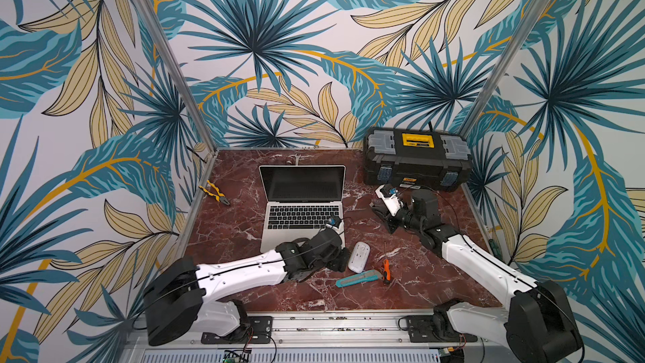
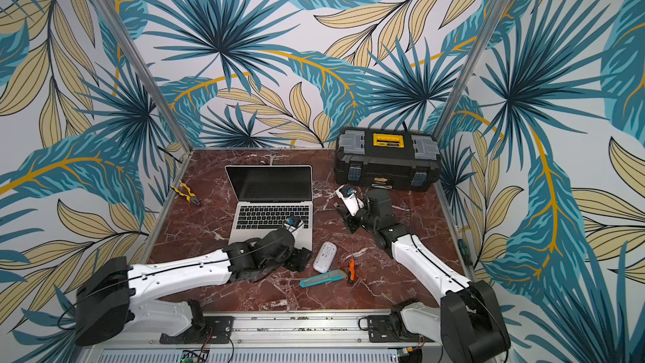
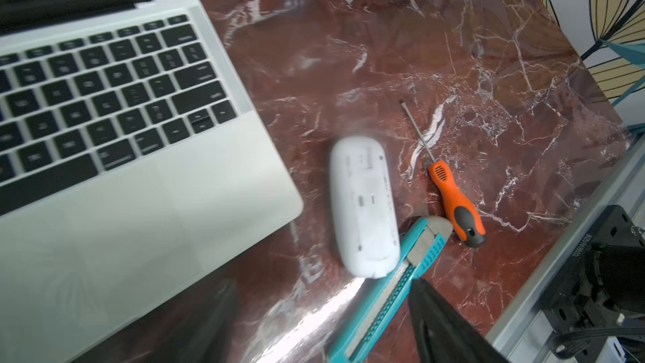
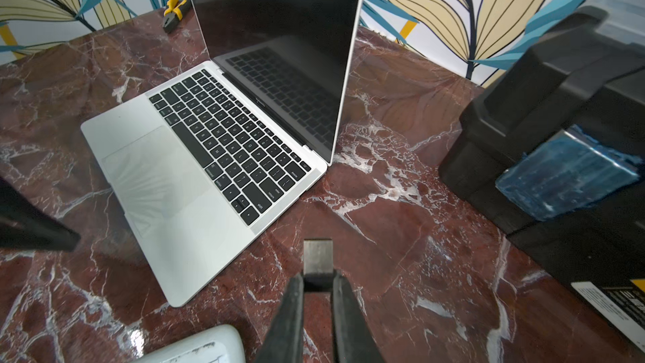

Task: Remove the wireless mouse receiver from the laptop
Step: Adjust the mouse at the center of the board.

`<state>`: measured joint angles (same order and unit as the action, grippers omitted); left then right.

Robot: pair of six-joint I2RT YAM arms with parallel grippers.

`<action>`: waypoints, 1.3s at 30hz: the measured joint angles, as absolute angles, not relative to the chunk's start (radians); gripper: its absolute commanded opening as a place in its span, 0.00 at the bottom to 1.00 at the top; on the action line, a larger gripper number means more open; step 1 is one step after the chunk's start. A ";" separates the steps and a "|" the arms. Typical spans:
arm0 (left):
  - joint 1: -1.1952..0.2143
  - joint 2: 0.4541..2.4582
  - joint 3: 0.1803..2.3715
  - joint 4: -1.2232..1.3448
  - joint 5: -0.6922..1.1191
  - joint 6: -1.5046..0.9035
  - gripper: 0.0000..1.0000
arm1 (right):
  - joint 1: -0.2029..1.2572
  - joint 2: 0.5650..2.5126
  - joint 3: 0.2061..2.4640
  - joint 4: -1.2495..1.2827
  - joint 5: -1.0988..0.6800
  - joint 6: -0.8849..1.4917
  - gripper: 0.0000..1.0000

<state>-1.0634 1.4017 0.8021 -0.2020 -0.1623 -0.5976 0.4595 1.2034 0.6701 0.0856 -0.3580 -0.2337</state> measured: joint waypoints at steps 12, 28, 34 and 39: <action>-1.151 1.681 0.936 -0.124 -0.237 -0.646 0.83 | 0.447 1.182 0.621 0.108 -0.353 -0.197 0.00; -1.204 1.795 0.981 -0.169 -0.288 -0.618 0.74 | 0.434 1.171 0.596 0.122 -0.357 -0.185 0.00; -1.204 1.795 0.978 -0.184 -0.311 -0.608 0.69 | 0.434 1.171 0.595 0.124 -0.364 -0.178 0.00; -1.204 1.795 0.973 -0.201 -0.322 -0.592 0.66 | 0.433 1.165 0.583 0.125 -0.368 -0.175 0.00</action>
<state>-1.2037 1.7950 0.9730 -0.2008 -0.3218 -0.5922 0.4332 1.1652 0.5831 0.1253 -0.3676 -0.1745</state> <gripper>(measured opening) 0.667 0.184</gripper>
